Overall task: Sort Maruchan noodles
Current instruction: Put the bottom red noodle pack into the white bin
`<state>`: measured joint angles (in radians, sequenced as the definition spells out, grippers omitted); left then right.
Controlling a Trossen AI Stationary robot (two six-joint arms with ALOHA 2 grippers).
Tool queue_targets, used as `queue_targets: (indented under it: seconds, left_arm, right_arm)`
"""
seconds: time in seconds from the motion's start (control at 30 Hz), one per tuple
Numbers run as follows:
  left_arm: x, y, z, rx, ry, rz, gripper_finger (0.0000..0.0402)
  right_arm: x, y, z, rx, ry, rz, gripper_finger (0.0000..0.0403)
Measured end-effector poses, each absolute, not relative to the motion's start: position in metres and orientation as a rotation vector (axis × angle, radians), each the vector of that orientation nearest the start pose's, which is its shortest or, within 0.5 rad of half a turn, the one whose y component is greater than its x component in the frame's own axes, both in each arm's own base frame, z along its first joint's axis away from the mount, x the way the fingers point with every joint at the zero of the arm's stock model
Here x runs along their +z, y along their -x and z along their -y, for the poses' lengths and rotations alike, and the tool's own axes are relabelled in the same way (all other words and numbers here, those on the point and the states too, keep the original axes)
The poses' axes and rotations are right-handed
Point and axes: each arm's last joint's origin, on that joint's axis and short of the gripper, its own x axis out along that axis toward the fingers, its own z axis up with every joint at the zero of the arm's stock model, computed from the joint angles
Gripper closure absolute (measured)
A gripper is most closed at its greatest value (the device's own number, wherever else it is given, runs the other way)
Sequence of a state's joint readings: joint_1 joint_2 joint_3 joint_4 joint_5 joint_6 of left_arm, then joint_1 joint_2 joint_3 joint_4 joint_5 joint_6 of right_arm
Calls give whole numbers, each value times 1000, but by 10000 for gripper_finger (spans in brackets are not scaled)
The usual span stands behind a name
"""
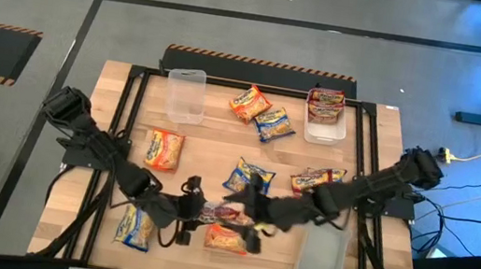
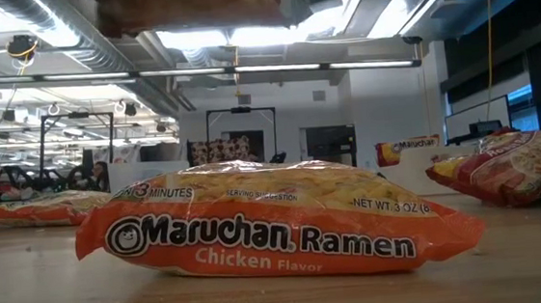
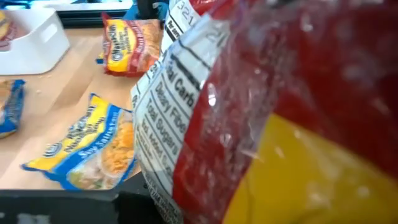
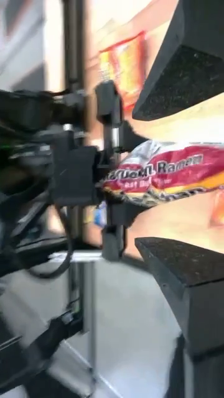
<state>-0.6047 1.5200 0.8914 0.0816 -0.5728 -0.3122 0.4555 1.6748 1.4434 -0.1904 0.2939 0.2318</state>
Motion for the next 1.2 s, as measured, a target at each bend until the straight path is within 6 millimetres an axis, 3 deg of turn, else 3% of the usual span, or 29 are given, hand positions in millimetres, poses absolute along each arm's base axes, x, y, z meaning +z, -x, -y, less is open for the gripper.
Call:
queue_targets:
  seconds: [0.13, 0.37, 0.73, 0.87, 1.2]
  left_arm:
    - [222, -275, 160, 58, -5, -482, 234]
    - [220, -277, 154, 79, -10, -501, 234]
    - [217, -276, 152, 84, 19, -543, 234]
    - [217, -276, 152, 83, 19, -541, 234]
    - [216, -275, 152, 88, 42, -549, 233]
  right_arm:
    - [329, -375, -149, 116, -68, -531, 110]
    - [304, -406, -141, 107, -78, -737, 124]
    - [280, -416, -142, 150, -85, -825, 156]
    - [278, -416, -142, 155, -66, -830, 199]
    - [276, -416, -142, 148, -39, -845, 352]
